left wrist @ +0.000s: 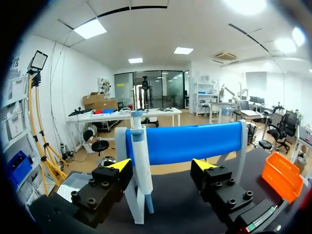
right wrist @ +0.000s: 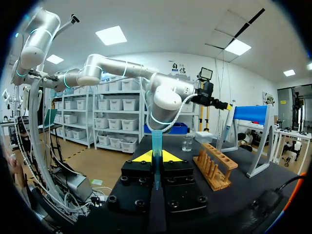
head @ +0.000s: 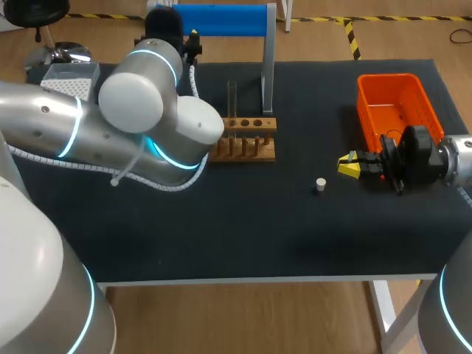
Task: Invert the test tube, pick up the pipette, mount the tip to pipette, aspirate from beaker and dispense into the tube, eject the tip, return the pipette, and cap with the stopper.
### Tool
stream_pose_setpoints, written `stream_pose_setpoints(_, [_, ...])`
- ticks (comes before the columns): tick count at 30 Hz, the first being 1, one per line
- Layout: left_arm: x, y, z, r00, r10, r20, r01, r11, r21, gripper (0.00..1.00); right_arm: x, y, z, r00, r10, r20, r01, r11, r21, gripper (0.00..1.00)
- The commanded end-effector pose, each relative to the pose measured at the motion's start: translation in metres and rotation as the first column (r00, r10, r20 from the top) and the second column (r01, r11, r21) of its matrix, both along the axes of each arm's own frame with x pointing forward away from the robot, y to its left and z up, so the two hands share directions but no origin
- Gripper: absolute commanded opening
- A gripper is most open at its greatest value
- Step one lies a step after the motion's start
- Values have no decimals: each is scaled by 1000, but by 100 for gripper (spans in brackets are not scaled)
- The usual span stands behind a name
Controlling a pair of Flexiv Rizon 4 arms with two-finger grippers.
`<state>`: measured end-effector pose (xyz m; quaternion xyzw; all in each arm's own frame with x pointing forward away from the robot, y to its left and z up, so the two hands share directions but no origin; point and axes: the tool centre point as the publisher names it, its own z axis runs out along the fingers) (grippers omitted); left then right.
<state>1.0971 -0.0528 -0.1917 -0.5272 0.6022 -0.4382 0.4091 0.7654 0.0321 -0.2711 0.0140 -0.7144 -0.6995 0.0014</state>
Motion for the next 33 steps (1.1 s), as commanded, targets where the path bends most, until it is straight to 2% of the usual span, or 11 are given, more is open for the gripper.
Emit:
stream_pose_setpoints(1, [11,0,-5,1000,10,3,-10,1000,2,77,-1,0,0,1000,0,1,0,1000,-1,0])
stream_pose_setpoints(13, [37,11,-9,1000,19,3,-19,1000,14,71,-1,0,0,1000,0,1,0,1000,-1,0])
stream_pose_setpoints(33, [60,26,-11,999,41,14,-41,999,6,72,-1,0,0,1000,0,1,0,1000,-1,0])
